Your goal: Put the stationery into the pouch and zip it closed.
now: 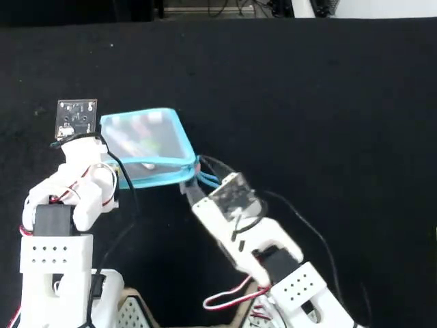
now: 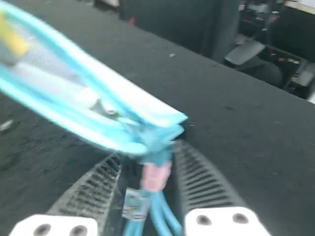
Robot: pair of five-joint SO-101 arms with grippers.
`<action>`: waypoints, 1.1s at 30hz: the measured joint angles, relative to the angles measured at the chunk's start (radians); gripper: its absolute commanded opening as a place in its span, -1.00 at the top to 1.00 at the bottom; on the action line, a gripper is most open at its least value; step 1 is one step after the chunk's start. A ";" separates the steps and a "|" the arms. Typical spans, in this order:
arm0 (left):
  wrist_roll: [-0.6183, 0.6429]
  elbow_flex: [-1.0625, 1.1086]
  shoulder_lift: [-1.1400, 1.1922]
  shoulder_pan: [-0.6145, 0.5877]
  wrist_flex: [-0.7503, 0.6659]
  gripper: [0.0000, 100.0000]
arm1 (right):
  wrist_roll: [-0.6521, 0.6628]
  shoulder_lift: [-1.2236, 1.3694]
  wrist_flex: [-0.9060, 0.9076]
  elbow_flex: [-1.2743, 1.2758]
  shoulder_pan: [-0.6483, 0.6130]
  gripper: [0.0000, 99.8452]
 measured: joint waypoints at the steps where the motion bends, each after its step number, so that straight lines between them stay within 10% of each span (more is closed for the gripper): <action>1: 0.000 0.000 0.000 0.000 0.000 0.94 | 0.000 0.000 0.000 -0.003 0.029 0.98; 8: 0.000 0.031 -0.002 0.000 -0.052 0.94 | -0.002 0.000 0.129 -0.110 0.190 0.98; 20: 0.000 0.031 -0.002 -0.015 -0.058 0.94 | -0.002 0.000 0.319 -0.147 -0.063 0.46; 33: 0.031 0.032 -0.003 -0.110 -0.066 0.94 | -0.003 0.000 0.140 -0.058 -0.080 0.46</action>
